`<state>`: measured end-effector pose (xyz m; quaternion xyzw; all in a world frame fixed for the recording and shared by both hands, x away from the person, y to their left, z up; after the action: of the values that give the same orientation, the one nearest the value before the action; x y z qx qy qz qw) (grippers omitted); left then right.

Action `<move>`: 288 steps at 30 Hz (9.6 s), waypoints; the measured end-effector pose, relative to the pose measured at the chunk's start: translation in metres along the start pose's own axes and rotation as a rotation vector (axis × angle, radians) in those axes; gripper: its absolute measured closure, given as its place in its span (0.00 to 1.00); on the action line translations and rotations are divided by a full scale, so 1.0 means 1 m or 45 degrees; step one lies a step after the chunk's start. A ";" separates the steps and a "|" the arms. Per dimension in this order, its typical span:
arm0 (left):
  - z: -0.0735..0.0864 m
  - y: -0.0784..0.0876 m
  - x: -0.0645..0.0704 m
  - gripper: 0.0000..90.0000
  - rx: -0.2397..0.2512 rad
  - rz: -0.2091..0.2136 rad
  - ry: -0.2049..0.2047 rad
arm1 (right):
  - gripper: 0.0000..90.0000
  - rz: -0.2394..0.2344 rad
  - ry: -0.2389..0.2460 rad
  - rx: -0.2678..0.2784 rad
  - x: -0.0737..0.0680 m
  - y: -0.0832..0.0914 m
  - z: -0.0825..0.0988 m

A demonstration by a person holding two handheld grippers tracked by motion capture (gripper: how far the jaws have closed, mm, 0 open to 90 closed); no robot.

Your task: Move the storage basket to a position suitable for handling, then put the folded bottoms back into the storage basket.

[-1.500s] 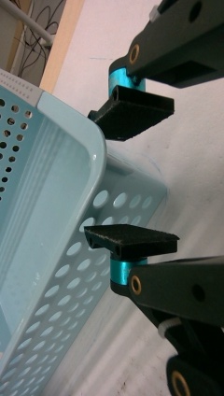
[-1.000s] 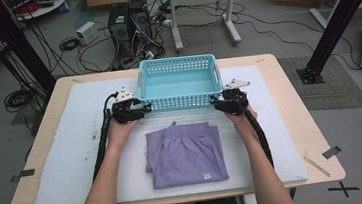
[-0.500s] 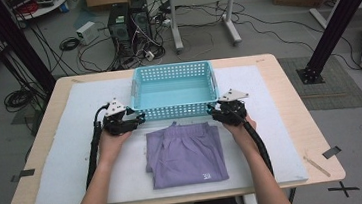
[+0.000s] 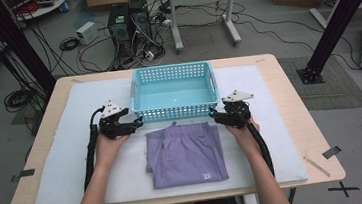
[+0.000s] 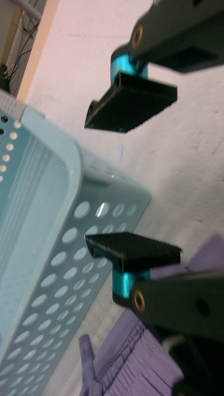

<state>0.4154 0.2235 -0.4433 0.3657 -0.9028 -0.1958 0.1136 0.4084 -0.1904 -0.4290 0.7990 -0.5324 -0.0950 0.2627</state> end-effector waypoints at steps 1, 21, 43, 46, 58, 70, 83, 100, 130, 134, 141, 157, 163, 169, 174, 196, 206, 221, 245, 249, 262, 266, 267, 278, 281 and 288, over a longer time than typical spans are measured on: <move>0.001 0.012 0.003 0.29 0.007 0.000 -0.002 | 0.37 -0.008 -0.003 0.027 0.001 0.009 0.002; 0.016 0.121 0.086 0.26 0.192 0.220 -0.138 | 0.24 -0.126 0.056 0.286 -0.028 0.111 0.024; 0.025 0.126 0.094 0.27 0.322 0.322 -0.106 | 0.27 -0.211 -0.021 0.301 -0.022 0.133 0.035; 0.024 0.125 0.097 0.27 0.322 0.337 -0.108 | 0.27 -0.207 -0.010 0.306 -0.021 0.135 0.035; 0.029 0.115 0.095 0.27 0.272 0.435 -0.016 | 0.32 -0.208 -0.046 0.267 -0.019 0.136 0.038; 0.037 0.092 0.102 0.31 0.081 0.470 0.050 | 0.37 -0.219 -0.088 0.221 -0.023 0.132 0.047; 0.035 0.053 0.105 0.31 -0.066 0.514 0.254 | 0.35 -0.193 -0.174 -0.037 -0.052 0.096 0.063; 0.040 0.029 0.103 0.29 -0.231 0.547 0.486 | 0.28 -0.237 -0.258 -0.332 -0.061 0.074 0.066; 0.028 -0.004 0.131 0.78 -0.264 0.470 0.410 | 0.90 -0.122 -0.157 -0.320 -0.082 0.066 0.059; 0.027 -0.003 0.132 0.95 -0.262 0.458 0.372 | 0.96 -0.176 -0.147 -0.318 -0.083 0.065 0.058; 0.023 0.006 0.129 0.97 -0.205 0.460 0.310 | 0.97 -0.213 -0.166 -0.214 -0.080 0.074 0.054; 0.028 0.010 0.126 0.95 -0.224 0.477 0.342 | 0.63 -0.174 -0.197 -0.258 -0.078 0.070 0.056; 0.028 0.007 0.127 0.96 -0.239 0.485 0.343 | 0.85 -0.205 -0.181 -0.338 -0.084 0.065 0.057; 0.024 0.010 0.128 0.97 -0.207 0.479 0.300 | 0.98 -0.262 -0.143 -0.288 -0.086 0.067 0.053; 0.013 0.020 0.125 0.97 -0.130 0.473 0.275 | 0.98 -0.253 -0.156 -0.159 -0.081 0.081 0.043; -0.113 0.038 0.070 0.97 0.088 0.378 0.142 | 0.98 -0.210 -0.125 0.118 -0.046 0.082 -0.088; -0.143 -0.014 0.017 0.97 0.099 0.212 0.107 | 0.98 -0.102 -0.127 0.128 -0.028 0.023 -0.136; -0.095 0.026 0.022 0.38 0.170 -0.020 -0.010 | 0.53 0.062 -0.111 0.091 -0.006 0.030 -0.098; 0.011 0.117 0.109 0.32 0.227 0.171 -0.120 | 0.32 -0.178 -0.053 0.170 -0.058 0.117 0.007; 0.019 0.120 0.112 0.31 0.212 0.186 -0.139 | 0.29 -0.190 -0.024 0.174 -0.061 0.118 0.016; 0.028 0.121 0.111 0.30 0.201 0.189 -0.131 | 0.24 -0.214 0.001 0.180 -0.064 0.119 0.032; 0.028 0.121 0.110 0.30 0.205 0.183 -0.137 | 0.24 -0.213 -0.013 0.169 -0.061 0.121 0.035; 0.028 0.121 0.109 0.30 0.202 0.181 -0.136 | 0.24 -0.211 -0.018 0.169 -0.061 0.121 0.036; 0.029 0.122 0.110 0.30 0.203 0.156 -0.168 | 0.24 -0.197 -0.032 0.172 -0.057 0.123 0.037; 0.029 0.122 0.109 0.30 0.205 0.162 -0.162 | 0.24 -0.198 -0.035 0.166 -0.056 0.123 0.037; 0.031 0.122 0.108 0.30 0.197 0.155 -0.161 | 0.24 -0.193 -0.046 0.170 -0.053 0.123 0.037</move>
<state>0.2530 0.2359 -0.4108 0.3048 -0.9411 -0.1408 0.0397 0.2715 -0.1911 -0.4027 0.8508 -0.4804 -0.0935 0.1914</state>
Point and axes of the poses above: each handheld gripper's, and its own axes: y roughly backward along the jaws, z roughly out of its underside, x roughly to its right, the point moved 1 cm from there along -y, roughly forward along the jaws, and after that the axes turned 7 degrees about z, right-handed, at the moved point
